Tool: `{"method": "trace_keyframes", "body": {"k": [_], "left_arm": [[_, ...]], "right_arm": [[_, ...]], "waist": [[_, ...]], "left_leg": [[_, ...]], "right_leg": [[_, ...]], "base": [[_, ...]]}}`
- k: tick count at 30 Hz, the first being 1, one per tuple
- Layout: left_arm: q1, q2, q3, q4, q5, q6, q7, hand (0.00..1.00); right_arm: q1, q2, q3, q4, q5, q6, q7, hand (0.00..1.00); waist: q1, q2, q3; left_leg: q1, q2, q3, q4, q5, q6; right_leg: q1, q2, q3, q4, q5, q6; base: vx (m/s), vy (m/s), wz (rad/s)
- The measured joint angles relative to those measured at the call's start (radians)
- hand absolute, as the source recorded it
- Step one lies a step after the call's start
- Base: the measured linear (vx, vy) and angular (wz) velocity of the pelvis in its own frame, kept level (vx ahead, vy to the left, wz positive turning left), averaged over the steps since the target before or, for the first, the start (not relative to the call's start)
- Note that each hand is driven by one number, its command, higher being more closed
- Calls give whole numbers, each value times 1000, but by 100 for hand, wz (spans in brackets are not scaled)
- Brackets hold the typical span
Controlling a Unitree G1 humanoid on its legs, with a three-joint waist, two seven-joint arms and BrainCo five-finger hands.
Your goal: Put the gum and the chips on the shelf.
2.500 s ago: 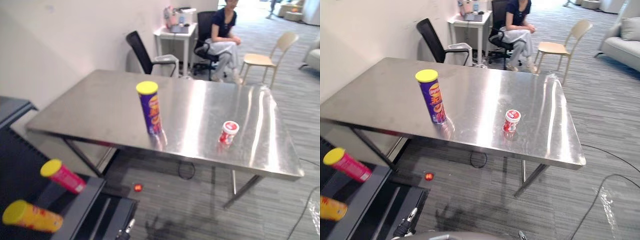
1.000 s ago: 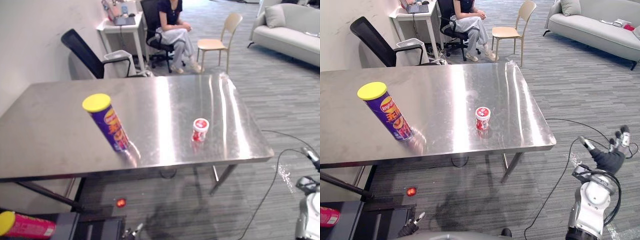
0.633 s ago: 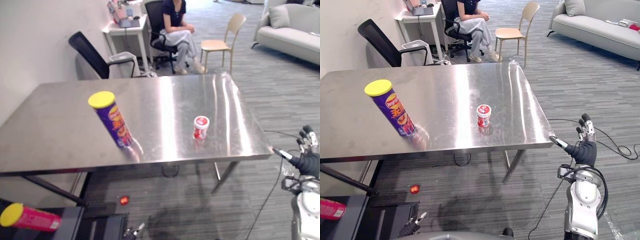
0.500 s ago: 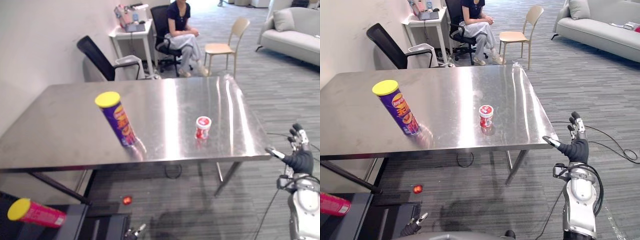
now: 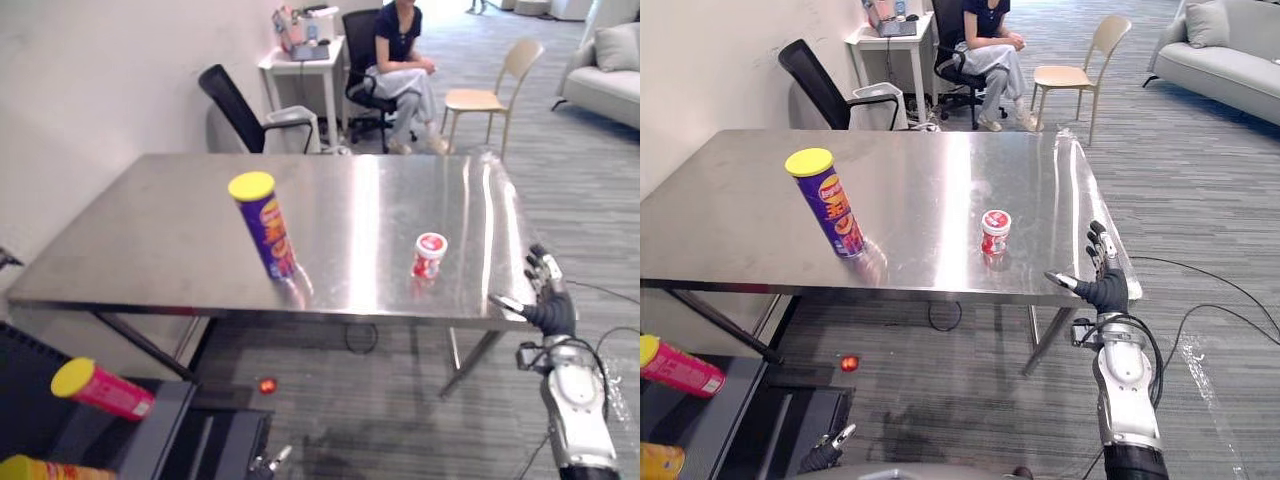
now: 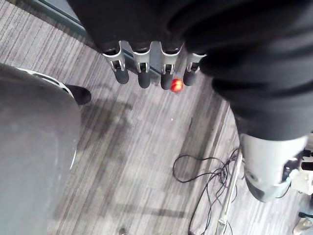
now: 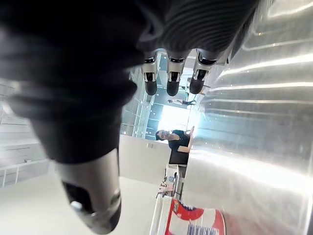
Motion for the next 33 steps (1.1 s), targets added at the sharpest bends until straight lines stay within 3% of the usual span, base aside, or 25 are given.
{"method": "trace_keyframes", "body": {"k": [10,16,33], "left_arm": [[-10,36,1,-4,-1,1,15,0],[-8,36,1,-3,-1,2,20,0],[-7,37,1,-5,-1,4,31,0]], "right_arm": [[-154,-4,52,141,-1,2,-25,0],[-232,-8,55,224,-2,10,-63,0],[-382,-7,150,311,-22,32,-82,0]], "waist": [[24,-19,45],[47,-15,57],[63,-16,106]], "left_leg": [[-16,-6,-31,-20,19,3],[-18,-9,-35,-30,20,5],[-31,-10,-47,-30,21,7]], "right_leg": [[0,0,-27,-5,0,0],[1,0,-33,-13,0,0],[-3,0,-43,-13,0,0]], "base": [[5,-5,9],[28,-2,2],[4,-1,3]]}}
